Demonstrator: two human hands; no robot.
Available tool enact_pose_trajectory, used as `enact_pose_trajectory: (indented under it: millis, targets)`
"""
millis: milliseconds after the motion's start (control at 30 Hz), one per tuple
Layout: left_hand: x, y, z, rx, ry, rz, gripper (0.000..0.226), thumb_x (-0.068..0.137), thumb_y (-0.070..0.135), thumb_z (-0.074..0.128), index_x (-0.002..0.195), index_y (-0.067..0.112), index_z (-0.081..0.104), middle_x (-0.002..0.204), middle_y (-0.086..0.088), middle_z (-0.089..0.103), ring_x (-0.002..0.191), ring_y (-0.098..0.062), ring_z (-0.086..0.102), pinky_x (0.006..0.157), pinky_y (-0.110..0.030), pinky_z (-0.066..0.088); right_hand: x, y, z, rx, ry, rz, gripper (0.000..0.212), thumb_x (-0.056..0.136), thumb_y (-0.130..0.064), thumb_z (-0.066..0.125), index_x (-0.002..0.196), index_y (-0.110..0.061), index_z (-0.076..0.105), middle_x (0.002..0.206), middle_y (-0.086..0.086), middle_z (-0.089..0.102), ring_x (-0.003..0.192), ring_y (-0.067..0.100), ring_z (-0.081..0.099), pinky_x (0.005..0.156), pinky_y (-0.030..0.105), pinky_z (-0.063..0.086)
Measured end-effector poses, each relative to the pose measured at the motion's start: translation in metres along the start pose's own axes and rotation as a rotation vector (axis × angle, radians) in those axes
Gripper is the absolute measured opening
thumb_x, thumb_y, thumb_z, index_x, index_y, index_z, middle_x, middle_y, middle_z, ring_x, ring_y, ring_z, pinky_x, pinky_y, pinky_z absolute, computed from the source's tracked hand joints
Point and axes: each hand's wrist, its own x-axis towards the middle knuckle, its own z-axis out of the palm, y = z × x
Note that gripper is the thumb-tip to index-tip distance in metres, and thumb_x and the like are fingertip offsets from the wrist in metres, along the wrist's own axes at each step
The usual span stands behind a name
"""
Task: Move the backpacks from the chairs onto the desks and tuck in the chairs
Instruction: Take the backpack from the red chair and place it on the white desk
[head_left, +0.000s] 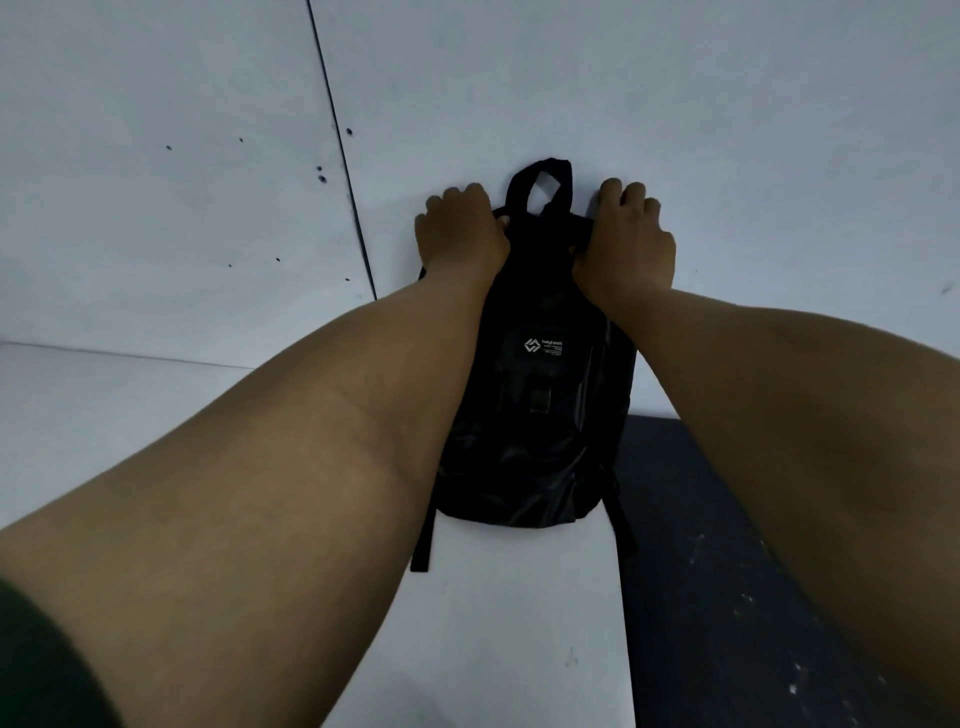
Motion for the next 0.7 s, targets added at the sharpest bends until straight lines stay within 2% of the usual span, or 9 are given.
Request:
enact_pose_trajectory:
  millis: [133,333,500,700]
  targets:
    - [-0.009,0.005,-0.008,0.021,-0.047,0.014,0.035,0.097,0.033,0.050,0.121,0.009,0.054,0.123,-0.013,0.056,0.117,-0.031,0.050,0.086,-0.037,0.040,-0.004,-0.007,-0.007,-0.038,-0.024,0.011,0.059,0.080,-0.018,0.070,0.130,-0.007,0.041,0.125,0.017,0.048,0.113,0.035,0.049,0.076,0.043,0.042]
    - [-0.033,0.011,-0.020,0.067,-0.018,0.145,0.041,0.091,0.021,0.056,0.129,0.008,0.048,0.128,-0.016,0.050,0.118,-0.032,0.048,0.078,-0.036,0.036,-0.020,-0.023,-0.020,-0.050,-0.051,-0.043,0.065,0.078,-0.026,0.072,0.132,-0.008,0.040,0.127,0.016,0.046,0.115,0.033,0.047,0.081,0.042,0.041]
    - [-0.051,0.014,-0.036,0.087,-0.088,0.168,0.055,0.089,0.027,0.064,0.136,0.007,0.041,0.133,-0.018,0.045,0.120,-0.032,0.046,0.080,-0.038,0.040,-0.037,-0.036,-0.032,-0.040,-0.069,-0.073,0.065,0.079,-0.030,0.072,0.132,-0.007,0.041,0.127,0.016,0.046,0.115,0.033,0.047,0.083,0.042,0.042]
    - [-0.066,0.014,-0.055,0.098,-0.106,0.199,0.051,0.091,0.031,0.061,0.132,0.007,0.044,0.132,-0.018,0.045,0.119,-0.033,0.047,0.075,-0.036,0.035,-0.053,-0.045,-0.045,-0.045,-0.079,-0.069,0.069,0.080,-0.029,0.072,0.136,-0.007,0.038,0.130,0.016,0.045,0.117,0.032,0.046,0.085,0.042,0.044]
